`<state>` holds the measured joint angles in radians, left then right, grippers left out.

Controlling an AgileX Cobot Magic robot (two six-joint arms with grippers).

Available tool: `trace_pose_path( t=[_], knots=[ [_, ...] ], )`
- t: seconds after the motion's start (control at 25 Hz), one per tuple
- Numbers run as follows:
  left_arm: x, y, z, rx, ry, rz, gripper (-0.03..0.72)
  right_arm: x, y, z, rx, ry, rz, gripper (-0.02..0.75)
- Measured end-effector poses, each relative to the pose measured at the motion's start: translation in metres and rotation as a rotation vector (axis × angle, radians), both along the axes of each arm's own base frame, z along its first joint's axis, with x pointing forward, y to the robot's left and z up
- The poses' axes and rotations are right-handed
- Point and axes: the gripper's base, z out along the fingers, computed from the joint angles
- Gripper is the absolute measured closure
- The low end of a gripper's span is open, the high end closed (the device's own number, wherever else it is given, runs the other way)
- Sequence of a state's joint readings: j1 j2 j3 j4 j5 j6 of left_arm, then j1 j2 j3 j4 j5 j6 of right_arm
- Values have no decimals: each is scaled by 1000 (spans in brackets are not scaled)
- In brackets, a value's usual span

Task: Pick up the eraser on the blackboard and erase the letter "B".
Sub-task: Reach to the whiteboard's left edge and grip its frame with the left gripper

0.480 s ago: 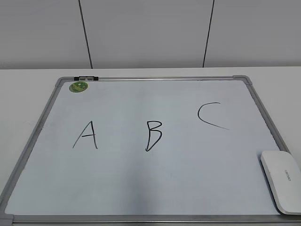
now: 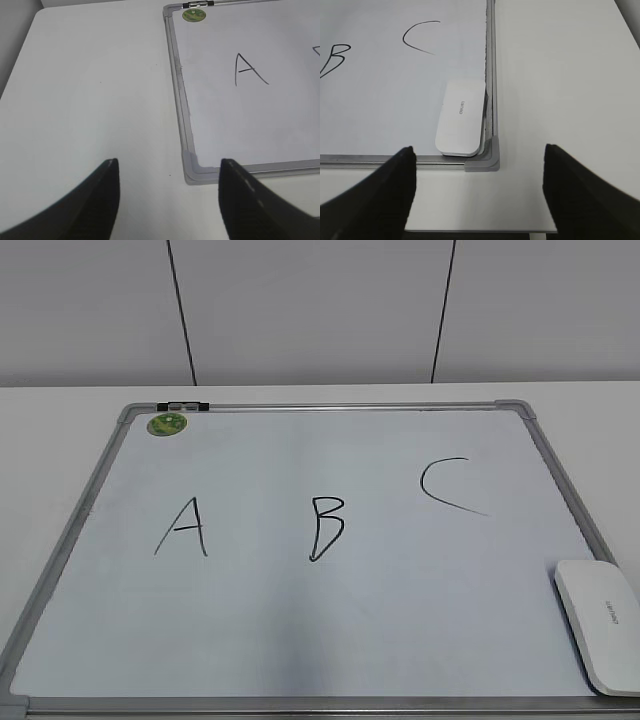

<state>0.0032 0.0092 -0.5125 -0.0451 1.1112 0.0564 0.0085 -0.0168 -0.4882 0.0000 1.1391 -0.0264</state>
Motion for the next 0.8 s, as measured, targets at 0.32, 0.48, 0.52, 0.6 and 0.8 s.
trace_pose_path(
  t=[0.32,0.48,0.52,0.6,0.8],
  knots=[
    [1,-2,8,-25,-17,-16,207,0,0,0,0,0,0,151],
    [20,-2,19,-27,19,-12,185,0,0,0,0,0,0,151],
    [28,-2,22,-28,30,-10,184,0,0,0,0,0,0,151],
    [46,-2,25,-34,50,-7,179,0,0,0,0,0,0,151],
    [99,-2,24,-46,124,5,174,0,0,0,0,0,0,151]
  ],
)
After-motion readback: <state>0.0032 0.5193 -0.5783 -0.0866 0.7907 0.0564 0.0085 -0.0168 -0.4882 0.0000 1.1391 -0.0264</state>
